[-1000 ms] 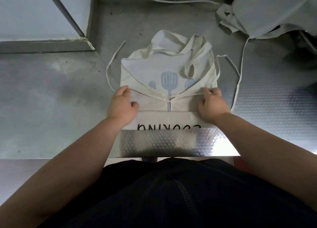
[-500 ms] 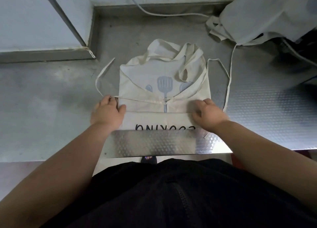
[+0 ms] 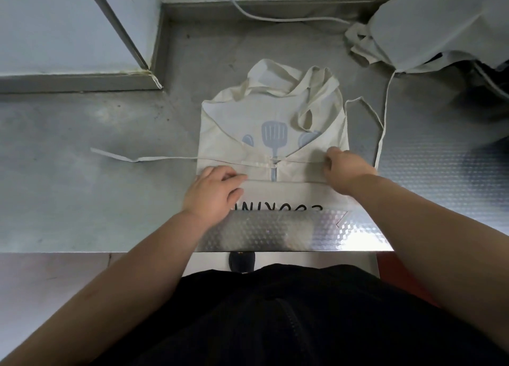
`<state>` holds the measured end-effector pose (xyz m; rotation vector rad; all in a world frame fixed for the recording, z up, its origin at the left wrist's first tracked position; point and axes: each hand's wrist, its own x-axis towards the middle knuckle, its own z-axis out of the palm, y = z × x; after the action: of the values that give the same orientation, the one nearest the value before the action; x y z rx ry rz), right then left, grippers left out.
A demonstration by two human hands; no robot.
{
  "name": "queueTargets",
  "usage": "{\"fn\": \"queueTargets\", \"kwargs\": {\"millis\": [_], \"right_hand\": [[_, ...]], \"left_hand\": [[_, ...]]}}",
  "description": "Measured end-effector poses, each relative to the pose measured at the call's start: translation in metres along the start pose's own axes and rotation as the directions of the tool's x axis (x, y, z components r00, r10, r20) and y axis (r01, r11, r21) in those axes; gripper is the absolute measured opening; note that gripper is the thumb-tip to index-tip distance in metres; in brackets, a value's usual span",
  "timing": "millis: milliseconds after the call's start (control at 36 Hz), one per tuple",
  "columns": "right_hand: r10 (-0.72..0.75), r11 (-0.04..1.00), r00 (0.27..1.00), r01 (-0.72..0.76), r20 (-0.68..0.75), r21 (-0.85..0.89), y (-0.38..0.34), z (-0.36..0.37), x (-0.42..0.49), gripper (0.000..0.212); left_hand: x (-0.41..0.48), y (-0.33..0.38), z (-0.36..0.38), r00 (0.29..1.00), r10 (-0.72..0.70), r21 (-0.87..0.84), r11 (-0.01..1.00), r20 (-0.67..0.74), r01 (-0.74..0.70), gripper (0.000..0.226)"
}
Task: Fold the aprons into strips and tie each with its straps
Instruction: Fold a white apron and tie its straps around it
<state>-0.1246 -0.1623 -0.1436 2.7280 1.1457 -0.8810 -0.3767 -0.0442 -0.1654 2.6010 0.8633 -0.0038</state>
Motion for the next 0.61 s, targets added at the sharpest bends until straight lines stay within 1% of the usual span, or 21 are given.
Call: {"fn": "queueTargets", "kwargs": {"millis": [56, 111, 167, 250, 306, 333, 389, 417, 472, 528, 556, 611], "right_hand": [[0.075, 0.997, 0.997, -0.075, -0.023, 0.009, 0.01, 0.0, -0.002, 0.021], [0.152, 0.988, 0.987, -0.149, -0.053, 0.043, 0.023, 0.0, -0.004, 0.025], [0.218, 0.975, 0.973, -0.214, -0.078, 0.064, 0.037, -0.002, -0.01, 0.031], [0.254, 0.963, 0.963, -0.244, -0.085, 0.114, 0.048, -0.004, -0.02, 0.036], [0.221, 0.969, 0.969, -0.204, -0.113, 0.142, 0.048, -0.005, -0.027, 0.042], [0.201, 0.973, 0.969, -0.181, -0.14, 0.145, 0.047, -0.005, -0.03, 0.045], [0.156, 0.983, 0.969, -0.132, -0.193, 0.13, 0.044, -0.002, -0.034, 0.045], [0.121, 0.988, 0.971, -0.099, -0.205, 0.115, 0.04, 0.0, -0.035, 0.044], [-0.001, 0.997, 0.983, 0.017, -0.185, 0.081, 0.035, 0.006, -0.037, 0.04], [-0.133, 0.988, 0.982, 0.141, -0.134, 0.057, 0.028, 0.013, -0.038, 0.039], [-0.168, 0.984, 0.98, 0.173, -0.105, 0.049, 0.025, 0.015, -0.039, 0.039], [-0.188, 0.981, 0.979, 0.19, -0.076, 0.022, 0.021, 0.02, -0.038, 0.039]], "left_hand": [[-0.002, -0.004, 0.004, 1.0, -0.018, -0.028, 0.999, -0.002, 0.018, 0.043], [-0.003, -0.007, 0.005, 0.999, -0.048, -0.054, 0.997, 0.004, 0.048, 0.041], [-0.003, -0.007, 0.006, 0.995, -0.092, -0.085, 0.992, -0.028, 0.089, 0.031], [-0.003, -0.005, 0.006, 0.987, -0.137, -0.106, 0.986, -0.087, 0.127, 0.03], [-0.002, 0.0, 0.001, 0.981, -0.165, -0.064, 0.985, -0.106, 0.158, 0.033], [-0.001, 0.002, -0.002, 0.98, -0.172, -0.014, 0.985, -0.099, 0.172, 0.041], [0.003, 0.003, -0.009, 0.98, -0.197, 0.113, 0.974, -0.024, 0.198, 0.06], [0.006, 0.001, -0.013, 0.977, -0.211, 0.175, 0.964, 0.037, 0.202, 0.065], [0.011, -0.003, -0.018, 0.95, -0.249, 0.269, 0.943, 0.188, 0.194, 0.063], [0.011, -0.008, -0.02, 0.911, -0.304, 0.292, 0.93, 0.278, 0.222, 0.064], [0.01, -0.009, -0.02, 0.901, -0.328, 0.281, 0.927, 0.283, 0.249, 0.066], [0.005, -0.011, -0.018, 0.902, -0.352, 0.265, 0.921, 0.251, 0.285, 0.069]]}}
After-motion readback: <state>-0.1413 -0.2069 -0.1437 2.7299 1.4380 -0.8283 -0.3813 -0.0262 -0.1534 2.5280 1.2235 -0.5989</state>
